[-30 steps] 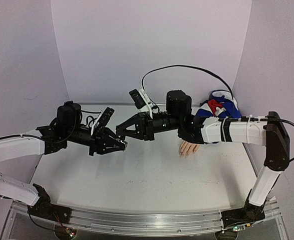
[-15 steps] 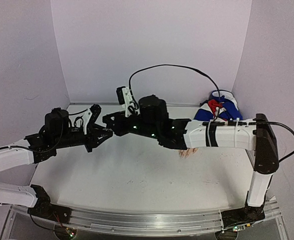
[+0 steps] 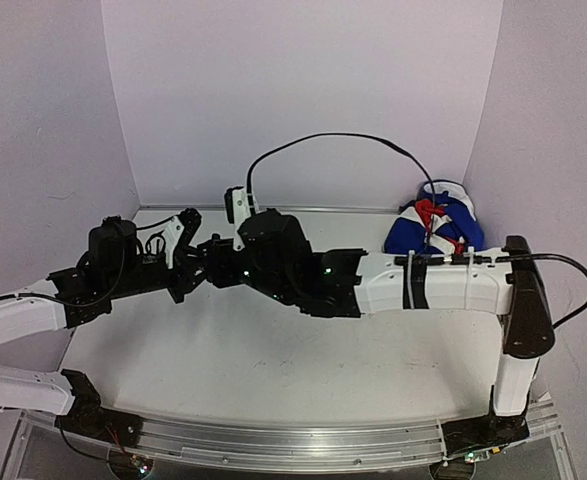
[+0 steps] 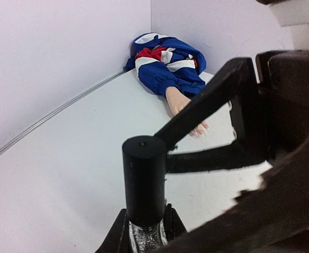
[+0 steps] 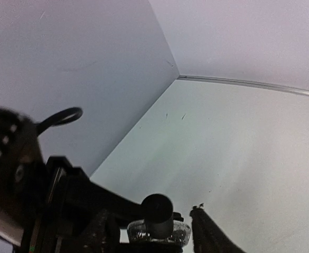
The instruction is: Paint the nails
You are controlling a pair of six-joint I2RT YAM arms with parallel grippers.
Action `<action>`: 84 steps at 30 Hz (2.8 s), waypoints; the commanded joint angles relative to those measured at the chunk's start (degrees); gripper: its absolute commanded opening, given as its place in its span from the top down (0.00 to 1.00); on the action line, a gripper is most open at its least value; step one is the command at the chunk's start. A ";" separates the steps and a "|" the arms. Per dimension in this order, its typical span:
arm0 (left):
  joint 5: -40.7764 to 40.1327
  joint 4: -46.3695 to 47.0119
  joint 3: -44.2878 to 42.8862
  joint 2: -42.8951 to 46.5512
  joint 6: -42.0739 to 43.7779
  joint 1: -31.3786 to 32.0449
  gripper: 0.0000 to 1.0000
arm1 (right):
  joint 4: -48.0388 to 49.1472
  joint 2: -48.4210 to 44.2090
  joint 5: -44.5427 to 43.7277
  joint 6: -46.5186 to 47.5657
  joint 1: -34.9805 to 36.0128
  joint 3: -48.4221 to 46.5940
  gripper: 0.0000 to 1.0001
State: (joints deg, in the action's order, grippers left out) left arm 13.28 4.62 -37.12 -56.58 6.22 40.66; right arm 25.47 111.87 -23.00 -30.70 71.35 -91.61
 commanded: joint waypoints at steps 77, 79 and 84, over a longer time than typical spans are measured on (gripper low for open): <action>-1.46 3.78 -5.14 -0.69 0.28 -0.06 1.00 | 6.31 -14.42 9.01 7.04 -0.81 12.54 0.30; -1.33 3.66 -5.21 -0.82 0.05 -0.06 1.00 | 6.94 -18.43 13.39 6.37 -3.53 16.98 0.24; 0.95 3.38 -5.57 -1.64 -0.32 -0.06 1.00 | 16.48 -26.15 31.85 7.25 -11.07 29.07 0.17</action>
State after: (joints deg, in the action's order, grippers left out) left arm 13.06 4.21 -39.33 -57.89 6.98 40.77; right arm 30.79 92.71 -7.88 -24.91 65.82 -69.14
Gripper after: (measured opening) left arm 0.177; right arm 0.805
